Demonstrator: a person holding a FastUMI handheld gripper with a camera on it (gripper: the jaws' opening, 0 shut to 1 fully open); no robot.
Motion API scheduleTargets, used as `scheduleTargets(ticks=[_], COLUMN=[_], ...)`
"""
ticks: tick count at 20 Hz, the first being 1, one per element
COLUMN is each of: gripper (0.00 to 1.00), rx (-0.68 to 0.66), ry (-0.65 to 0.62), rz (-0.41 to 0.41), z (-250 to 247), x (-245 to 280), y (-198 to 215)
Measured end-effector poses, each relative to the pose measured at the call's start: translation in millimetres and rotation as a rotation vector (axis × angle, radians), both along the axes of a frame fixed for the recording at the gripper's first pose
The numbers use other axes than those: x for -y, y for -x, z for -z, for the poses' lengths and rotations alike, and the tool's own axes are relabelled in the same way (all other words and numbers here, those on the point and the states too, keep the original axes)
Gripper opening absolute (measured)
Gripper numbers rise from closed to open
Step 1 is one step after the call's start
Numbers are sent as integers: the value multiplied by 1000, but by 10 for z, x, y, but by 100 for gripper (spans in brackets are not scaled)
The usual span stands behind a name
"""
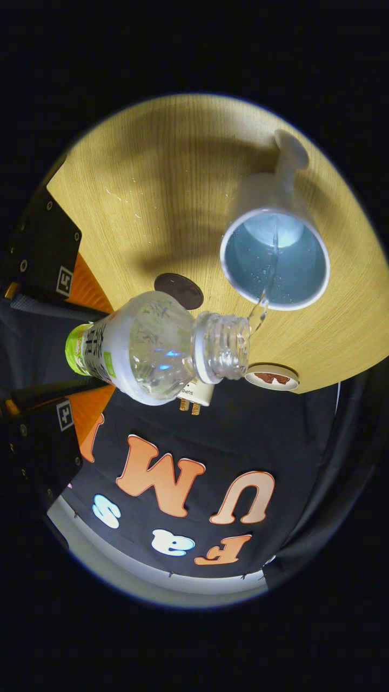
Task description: Take the bottle from table, then pour the juice into the cup, finally place the bottle on the coaster
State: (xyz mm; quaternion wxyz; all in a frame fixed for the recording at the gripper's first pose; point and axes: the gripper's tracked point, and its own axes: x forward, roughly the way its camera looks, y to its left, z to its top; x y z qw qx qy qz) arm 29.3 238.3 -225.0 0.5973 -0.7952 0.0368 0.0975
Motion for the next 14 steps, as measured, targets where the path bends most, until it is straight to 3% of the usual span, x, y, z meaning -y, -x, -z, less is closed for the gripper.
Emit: scheduleTargets(ticks=[14], gripper=[54], rx=[28], ry=[91], rz=[-51], z=[-138], x=[4], y=[-40])
